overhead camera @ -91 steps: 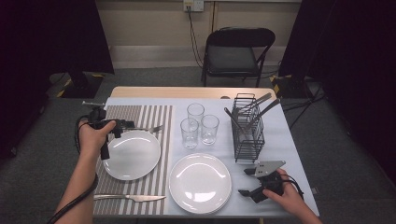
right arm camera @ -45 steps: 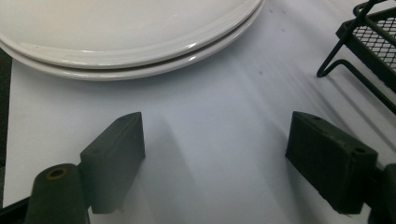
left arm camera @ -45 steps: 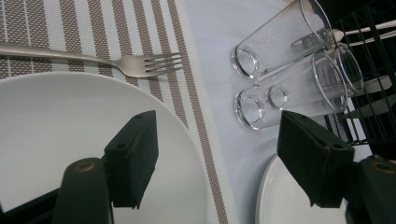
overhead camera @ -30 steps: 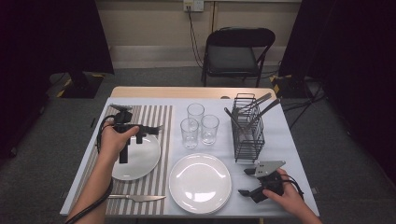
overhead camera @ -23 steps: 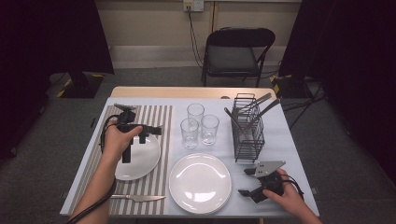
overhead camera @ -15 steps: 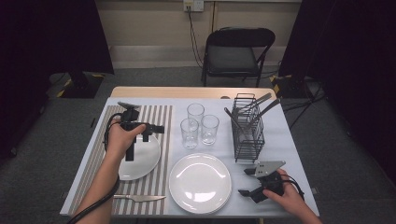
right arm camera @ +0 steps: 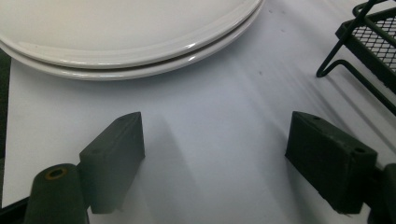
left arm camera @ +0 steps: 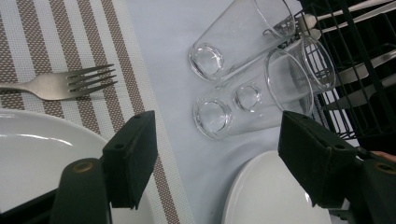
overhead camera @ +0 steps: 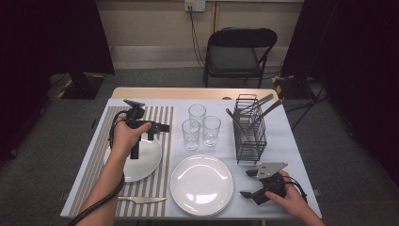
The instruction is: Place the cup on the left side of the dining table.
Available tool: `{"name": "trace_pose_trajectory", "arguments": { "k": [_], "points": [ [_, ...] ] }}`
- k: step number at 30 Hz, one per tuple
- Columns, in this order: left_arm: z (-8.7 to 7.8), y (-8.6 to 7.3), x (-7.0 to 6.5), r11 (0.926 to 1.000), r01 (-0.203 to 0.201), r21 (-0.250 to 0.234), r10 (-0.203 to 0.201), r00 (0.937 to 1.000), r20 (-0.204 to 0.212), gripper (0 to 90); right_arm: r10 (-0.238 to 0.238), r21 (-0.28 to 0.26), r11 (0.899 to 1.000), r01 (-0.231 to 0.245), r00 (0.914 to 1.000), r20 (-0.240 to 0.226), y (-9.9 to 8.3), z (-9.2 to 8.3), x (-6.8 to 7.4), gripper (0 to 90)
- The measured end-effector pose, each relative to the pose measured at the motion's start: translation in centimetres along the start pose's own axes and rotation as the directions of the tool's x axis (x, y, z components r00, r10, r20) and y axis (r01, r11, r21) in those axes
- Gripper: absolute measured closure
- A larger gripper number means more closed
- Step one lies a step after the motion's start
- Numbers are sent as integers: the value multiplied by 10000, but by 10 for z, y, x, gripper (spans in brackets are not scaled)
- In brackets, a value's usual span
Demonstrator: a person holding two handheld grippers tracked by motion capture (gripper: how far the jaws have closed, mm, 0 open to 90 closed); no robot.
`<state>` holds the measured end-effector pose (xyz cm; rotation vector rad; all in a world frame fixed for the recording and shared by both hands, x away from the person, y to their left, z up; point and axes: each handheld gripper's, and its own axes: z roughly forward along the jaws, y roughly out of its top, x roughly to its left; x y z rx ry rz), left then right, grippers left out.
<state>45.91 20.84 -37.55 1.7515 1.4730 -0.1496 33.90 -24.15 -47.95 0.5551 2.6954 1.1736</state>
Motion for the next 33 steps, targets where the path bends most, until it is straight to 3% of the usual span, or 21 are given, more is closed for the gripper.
{"name": "trace_pose_trajectory", "arguments": {
  "k": [9, 12, 15, 29, 31, 33],
  "points": [
    [4, 6, -5, 9999, -129, -5, 129, 9999, 14, 282, 6, -1, 10000, -6, 10000, -20, 0, 0, 0, 184],
    [5, 9, -7, 10000, 17, -66, -17, 10000, 39, 281, -1, -8, 10000, 1, 10000, -13, 0, 0, 0, 184],
    [6, 11, -8, 9999, -147, -7, 147, 9999, 33, 280, -1, -10, 10000, 1, 10000, -12, 0, 0, 0, 184],
    [10, 21, -15, 9998, -200, -82, 200, 9998, 27, 278, 3, -11, 10000, -3, 10000, -17, 0, 0, 0, 184],
    [10, 23, -15, 9993, -366, 6, 366, 9993, -58, 276, 1, -13, 10000, -1, 10000, -17, 0, 0, 0, 184],
    [11, 24, -17, 9997, -239, -22, 239, 9997, 43, 277, 4, -10, 10000, -4, 10000, -21, 0, 0, 0, 184]
  ]
}}
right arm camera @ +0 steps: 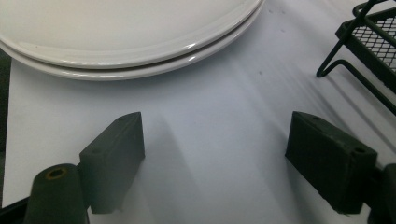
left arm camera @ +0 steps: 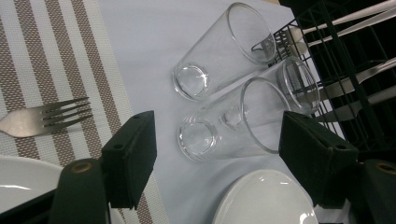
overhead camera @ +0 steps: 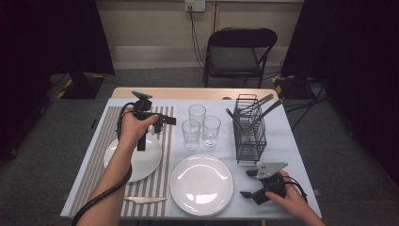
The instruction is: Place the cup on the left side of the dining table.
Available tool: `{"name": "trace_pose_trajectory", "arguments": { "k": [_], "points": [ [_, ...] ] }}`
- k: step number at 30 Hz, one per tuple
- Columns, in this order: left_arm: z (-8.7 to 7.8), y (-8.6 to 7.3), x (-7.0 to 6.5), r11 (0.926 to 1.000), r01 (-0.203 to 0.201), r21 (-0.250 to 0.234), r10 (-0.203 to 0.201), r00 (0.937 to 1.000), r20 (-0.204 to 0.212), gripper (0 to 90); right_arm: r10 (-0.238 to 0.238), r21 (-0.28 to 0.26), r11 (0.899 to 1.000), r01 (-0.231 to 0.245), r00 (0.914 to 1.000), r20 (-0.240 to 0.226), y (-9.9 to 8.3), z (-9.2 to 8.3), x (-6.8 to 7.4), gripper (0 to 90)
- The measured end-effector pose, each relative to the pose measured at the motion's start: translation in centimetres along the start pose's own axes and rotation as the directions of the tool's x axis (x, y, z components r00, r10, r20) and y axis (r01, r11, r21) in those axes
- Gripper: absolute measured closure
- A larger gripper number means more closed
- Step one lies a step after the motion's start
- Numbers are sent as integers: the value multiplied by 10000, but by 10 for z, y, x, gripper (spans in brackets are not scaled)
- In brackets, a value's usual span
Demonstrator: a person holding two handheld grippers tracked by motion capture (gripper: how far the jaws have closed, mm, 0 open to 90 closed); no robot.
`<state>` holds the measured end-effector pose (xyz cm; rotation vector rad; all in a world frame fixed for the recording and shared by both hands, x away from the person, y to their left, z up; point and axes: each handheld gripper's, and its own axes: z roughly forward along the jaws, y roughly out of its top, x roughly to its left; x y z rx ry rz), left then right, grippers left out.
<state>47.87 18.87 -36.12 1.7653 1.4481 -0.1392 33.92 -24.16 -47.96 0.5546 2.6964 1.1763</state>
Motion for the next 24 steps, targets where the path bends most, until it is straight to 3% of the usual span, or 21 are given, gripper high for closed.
{"name": "trace_pose_trajectory", "arguments": {
  "k": [24],
  "points": [
    [12, 19, -15, 9996, -277, 96, 277, 9996, -48, 275, 3, 2, 10000, -3, 10000, -18, 0, 0, 0, 184]
  ]
}}
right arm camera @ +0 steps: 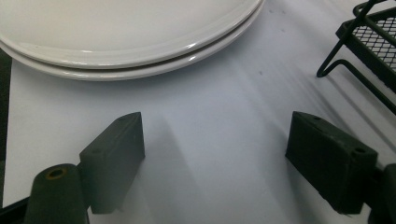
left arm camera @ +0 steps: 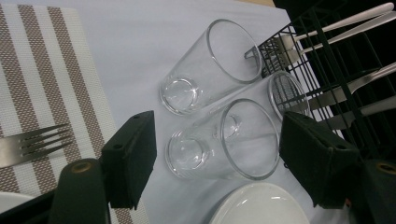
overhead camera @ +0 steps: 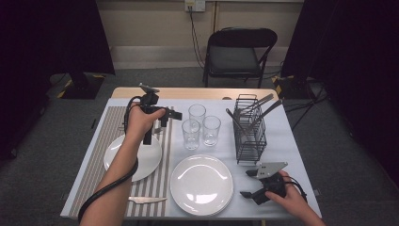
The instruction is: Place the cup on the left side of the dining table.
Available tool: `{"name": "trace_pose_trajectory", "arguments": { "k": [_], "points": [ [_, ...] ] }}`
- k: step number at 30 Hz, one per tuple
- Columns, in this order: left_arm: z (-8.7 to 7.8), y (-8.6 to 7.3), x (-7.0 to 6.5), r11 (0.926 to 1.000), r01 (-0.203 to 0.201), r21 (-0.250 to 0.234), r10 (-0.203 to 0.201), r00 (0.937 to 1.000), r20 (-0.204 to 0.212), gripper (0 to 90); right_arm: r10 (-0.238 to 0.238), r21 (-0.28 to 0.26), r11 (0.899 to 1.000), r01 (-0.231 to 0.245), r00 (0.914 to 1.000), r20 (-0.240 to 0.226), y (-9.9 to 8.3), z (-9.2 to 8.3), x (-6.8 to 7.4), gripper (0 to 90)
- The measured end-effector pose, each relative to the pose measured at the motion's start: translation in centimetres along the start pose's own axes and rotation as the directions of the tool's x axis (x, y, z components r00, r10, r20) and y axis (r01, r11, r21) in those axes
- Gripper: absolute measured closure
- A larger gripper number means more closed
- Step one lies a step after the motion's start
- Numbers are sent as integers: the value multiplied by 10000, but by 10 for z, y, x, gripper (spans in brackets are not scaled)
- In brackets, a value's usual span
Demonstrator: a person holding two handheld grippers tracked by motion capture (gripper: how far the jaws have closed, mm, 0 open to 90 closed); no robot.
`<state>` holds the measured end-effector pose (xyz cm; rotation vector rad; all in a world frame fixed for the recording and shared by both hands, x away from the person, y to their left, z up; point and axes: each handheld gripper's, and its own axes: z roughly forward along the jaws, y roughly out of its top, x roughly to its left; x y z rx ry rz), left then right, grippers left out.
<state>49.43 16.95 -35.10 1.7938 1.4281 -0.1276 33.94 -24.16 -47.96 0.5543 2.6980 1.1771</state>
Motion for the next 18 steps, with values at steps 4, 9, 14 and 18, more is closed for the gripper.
{"name": "trace_pose_trajectory", "arguments": {
  "k": [4, 9, 14, 18],
  "points": [
    [3, 2, 0, 10000, -60, 27, 60, 10000, 11, 272, 2, -1, 10000, -2, 10000, -2, 0, 0, 0, 184],
    [6, 2, 0, 9999, 57, 89, -58, 9999, 87, 262, 1, -3, 10000, -1, 10000, 1, 0, 0, 0, 184],
    [9, 2, 1, 9999, 32, 141, -34, 9999, 113, 257, 6, -1, 10000, -6, 10000, -2, 0, 0, 0, 183],
    [12, 2, 0, 9998, 28, 180, -29, 10000, 71, 250, 2, 0, 10000, -2, 10000, -1, 0, 0, 0, 184]
  ]
}}
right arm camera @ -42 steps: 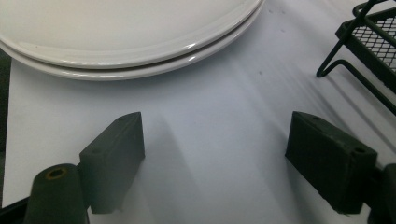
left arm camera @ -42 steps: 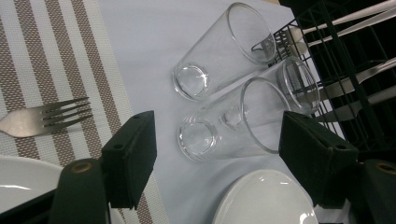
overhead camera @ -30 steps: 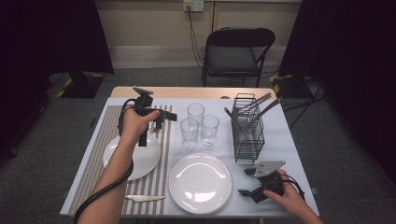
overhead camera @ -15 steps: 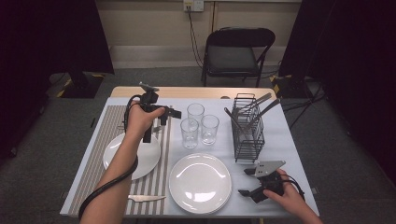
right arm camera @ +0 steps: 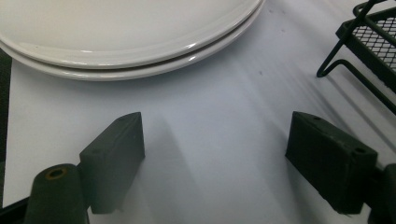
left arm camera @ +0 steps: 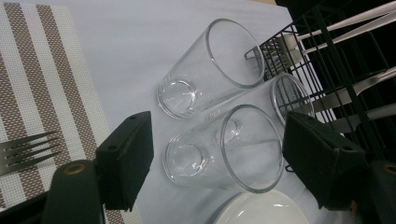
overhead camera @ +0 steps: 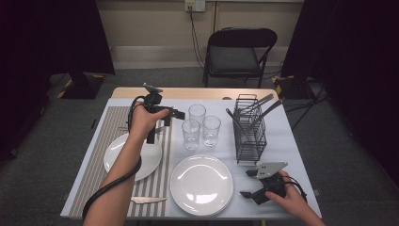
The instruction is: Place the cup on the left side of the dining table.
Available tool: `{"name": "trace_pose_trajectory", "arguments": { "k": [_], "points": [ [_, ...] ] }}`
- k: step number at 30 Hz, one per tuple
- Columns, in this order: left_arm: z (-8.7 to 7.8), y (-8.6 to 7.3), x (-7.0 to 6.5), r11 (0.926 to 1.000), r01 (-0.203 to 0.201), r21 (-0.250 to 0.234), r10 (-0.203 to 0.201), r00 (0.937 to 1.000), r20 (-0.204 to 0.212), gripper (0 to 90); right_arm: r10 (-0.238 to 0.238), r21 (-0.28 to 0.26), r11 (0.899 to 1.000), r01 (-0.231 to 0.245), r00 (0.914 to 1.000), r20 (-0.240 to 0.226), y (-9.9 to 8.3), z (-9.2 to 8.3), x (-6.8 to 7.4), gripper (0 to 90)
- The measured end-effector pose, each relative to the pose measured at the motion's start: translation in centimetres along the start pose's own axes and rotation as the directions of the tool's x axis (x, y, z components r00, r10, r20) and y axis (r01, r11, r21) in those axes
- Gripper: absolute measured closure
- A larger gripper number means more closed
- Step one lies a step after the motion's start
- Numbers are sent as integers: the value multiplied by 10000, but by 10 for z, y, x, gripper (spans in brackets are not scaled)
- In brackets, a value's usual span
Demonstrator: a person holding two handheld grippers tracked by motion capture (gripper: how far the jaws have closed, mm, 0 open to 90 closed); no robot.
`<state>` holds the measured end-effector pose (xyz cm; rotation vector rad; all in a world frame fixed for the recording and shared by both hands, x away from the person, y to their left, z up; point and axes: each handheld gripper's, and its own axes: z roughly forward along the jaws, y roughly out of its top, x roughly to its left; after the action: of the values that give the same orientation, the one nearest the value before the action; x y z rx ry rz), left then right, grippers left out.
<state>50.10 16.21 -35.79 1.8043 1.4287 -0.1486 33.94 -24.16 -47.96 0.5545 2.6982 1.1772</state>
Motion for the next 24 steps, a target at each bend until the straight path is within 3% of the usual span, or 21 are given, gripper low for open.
{"name": "trace_pose_trajectory", "arguments": {
  "k": [6, 13, 16, 24],
  "points": [
    [4, 0, 1, 9999, -64, 159, 64, 10000, -53, 242, 1, -2, 10000, -1, 10000, -3, 0, 0, 0, 184],
    [10, -2, 3, 9996, 219, 173, -216, 9996, -170, 247, 3, -1, 10000, -3, 10000, -4, 0, 0, 0, 184],
    [12, -3, 3, 9995, 63, 316, -55, 9997, -253, 249, 8, -5, 10000, -8, 10000, 2, 0, 0, 0, 183],
    [18, -6, 2, 9990, 181, 406, -170, 9995, -263, 255, 6, -4, 10000, -6, 10000, -9, 0, 0, 0, 183]
  ]
}}
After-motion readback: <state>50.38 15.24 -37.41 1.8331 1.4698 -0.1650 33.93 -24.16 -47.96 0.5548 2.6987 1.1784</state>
